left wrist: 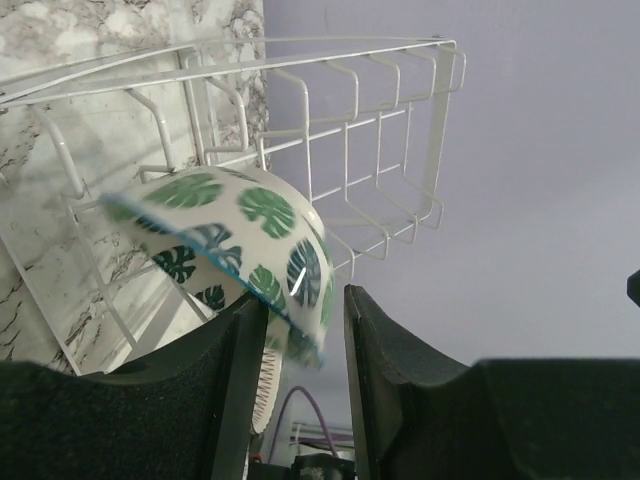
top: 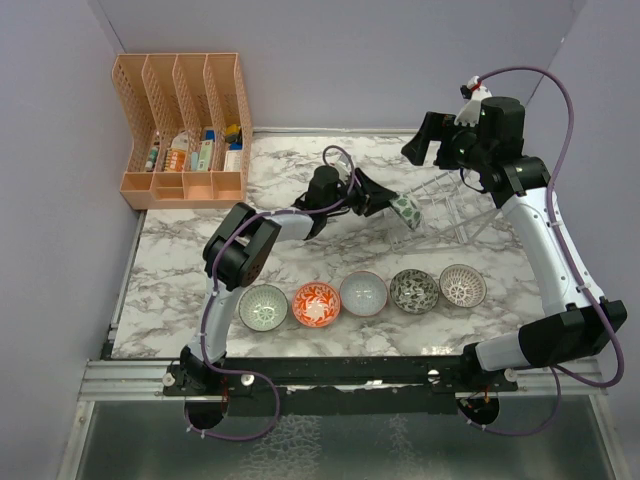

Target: Load the bowls into the dish rack

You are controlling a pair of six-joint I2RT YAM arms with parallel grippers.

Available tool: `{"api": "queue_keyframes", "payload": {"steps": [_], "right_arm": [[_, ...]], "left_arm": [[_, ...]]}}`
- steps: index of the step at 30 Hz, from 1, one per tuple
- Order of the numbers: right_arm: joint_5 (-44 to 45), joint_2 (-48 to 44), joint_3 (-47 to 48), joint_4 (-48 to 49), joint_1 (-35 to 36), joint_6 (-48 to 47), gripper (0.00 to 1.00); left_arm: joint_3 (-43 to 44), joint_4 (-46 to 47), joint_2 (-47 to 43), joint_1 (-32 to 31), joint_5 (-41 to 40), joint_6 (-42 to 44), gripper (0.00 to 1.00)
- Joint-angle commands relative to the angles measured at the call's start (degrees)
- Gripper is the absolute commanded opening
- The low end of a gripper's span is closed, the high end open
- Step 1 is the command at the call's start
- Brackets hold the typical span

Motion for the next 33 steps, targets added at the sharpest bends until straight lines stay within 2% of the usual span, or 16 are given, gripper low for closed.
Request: {"api": "queue_keyframes", "payload": {"steps": [1,8,17,25,33], "right_arm": [[-1.5,0.4,0.12,1.73,-0.26,-0.1,1.0],[-1.84,0.61,0.28,1.41,-0.28,0.02,1.0],[-1.68,1.29,0.73,1.38,-0.26,0.51,1.0],[-1.73,1.23,0.82,1.31,-0.26,0.85,1.0],[-0.72,0.2,-0.03,1.38,-0.26,0.79,1.0]], "left_arm": [[3.36,-3.55,-1.55,0.81,3.05,5.21,0.39],[8.65,-9.79,0.54,1.23,5.86,10.3,0.41],[5.04,-8.93,-0.07,1.45,7.39,10.34,0.41],[2.61,-11.1,-1.43,1.44,6.46,11.36,0.45],[1.98,-10.99,-1.27,1.12,2.47,9.4,0.31]]}}
